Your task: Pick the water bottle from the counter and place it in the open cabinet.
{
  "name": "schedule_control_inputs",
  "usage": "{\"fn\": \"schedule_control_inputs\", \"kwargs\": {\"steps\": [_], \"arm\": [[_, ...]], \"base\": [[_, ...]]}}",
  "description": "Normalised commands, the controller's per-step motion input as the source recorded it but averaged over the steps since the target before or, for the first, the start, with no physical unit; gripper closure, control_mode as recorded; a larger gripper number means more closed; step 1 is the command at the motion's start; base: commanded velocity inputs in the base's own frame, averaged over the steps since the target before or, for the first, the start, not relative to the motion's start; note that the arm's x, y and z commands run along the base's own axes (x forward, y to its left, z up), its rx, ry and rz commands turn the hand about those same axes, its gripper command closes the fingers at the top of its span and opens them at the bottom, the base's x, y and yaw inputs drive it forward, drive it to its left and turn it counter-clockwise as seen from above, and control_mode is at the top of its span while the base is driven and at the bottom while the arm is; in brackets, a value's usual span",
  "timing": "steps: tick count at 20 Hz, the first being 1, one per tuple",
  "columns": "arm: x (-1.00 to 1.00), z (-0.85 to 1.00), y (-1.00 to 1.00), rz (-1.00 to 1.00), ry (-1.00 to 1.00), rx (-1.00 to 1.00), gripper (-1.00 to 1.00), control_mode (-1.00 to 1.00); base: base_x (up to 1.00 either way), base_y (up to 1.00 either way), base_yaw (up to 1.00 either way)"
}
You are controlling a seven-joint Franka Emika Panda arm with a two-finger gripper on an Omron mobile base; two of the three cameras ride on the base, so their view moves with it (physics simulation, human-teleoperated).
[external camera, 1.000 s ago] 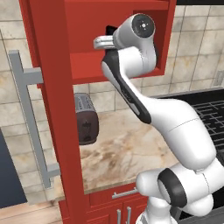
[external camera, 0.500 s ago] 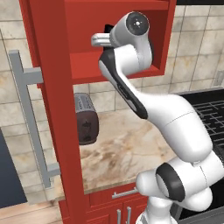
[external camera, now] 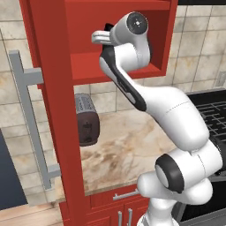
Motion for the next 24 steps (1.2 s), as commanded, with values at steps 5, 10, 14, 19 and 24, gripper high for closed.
{"fn": "schedule_control_inputs", "kwargs": {"steps": [5, 10, 14, 19, 24], "arm": [[0.28, -0.08, -0.02, 0.02, 0.00, 0.01, 1.00, -1.00], [0.30, -0.10, 0.00, 0.01, 0.00, 0.00, 1.00, -1.00], [0.29, -0.09, 0.00, 0.00, 0.00, 0.00, 1.00, -1.00], [0.28, -0.08, 0.00, 0.00, 0.00, 0.00, 1.00, -1.00], [0.28, -0.06, 0.00, 0.00, 0.00, 0.00, 1.00, -1.00]], "base": [[0.00, 0.00, 0.00], [0.00, 0.00, 0.00], [0.00, 0.00, 0.00], [0.00, 0.00, 0.00], [0.00, 0.00, 0.00]]}}
